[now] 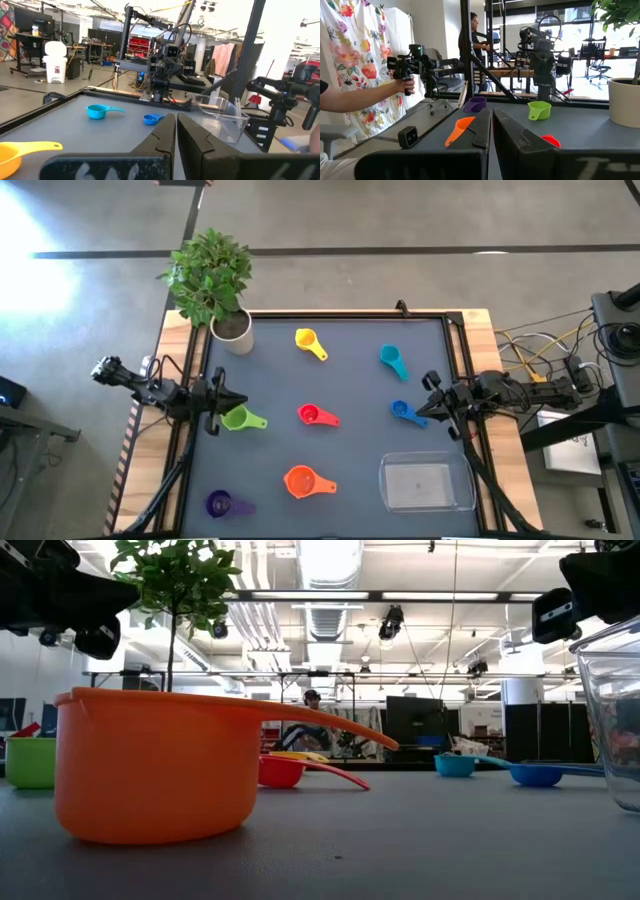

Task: Nest measuring cups in basket
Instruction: Stack the green nest measuring cup into the orange nest measuring cup

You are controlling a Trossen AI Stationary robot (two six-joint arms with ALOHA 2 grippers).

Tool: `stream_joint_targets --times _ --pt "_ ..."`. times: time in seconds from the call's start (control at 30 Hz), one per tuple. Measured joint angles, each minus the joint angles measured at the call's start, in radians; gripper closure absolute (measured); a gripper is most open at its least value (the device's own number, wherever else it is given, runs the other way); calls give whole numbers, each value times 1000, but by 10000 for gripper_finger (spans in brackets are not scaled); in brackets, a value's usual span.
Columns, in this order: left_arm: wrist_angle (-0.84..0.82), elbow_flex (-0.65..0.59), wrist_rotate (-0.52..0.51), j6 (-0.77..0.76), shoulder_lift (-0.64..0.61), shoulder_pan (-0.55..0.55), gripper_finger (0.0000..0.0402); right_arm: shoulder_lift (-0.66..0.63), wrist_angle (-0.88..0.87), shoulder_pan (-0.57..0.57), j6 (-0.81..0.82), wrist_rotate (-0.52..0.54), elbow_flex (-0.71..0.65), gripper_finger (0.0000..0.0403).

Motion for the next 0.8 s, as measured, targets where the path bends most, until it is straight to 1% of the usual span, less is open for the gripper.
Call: stream_joint_targets --times 0.17,0.3,0.37,0.4,0.43,0.5,0.63,0.7,0.8 --pt "19 0 -23 -25 0 0 402 0 0 0 0 0 0 394" --pt "25 0 -103 -183 3 0 402 0 0 0 0 0 0 394" --pt "26 2 -160 -200 11 0 402 0 0 0 0 0 0 394" --pt "-2 14 -185 -193 15 0 402 0 0 0 0 0 0 394" --pt "-36 34 -190 -202 22 0 402 0 0 0 0 0 0 394" --pt "-114 88 -195 -267 46 0 402 0 0 0 0 0 0 394" --pt "-236 211 -263 -348 164 -1 402 0 0 0 0 0 0 394" --pt "-317 289 -287 -398 254 0 402 0 0 0 0 0 0 394" --pt "-479 421 -288 -526 416 0 402 0 0 0 0 0 0 394"
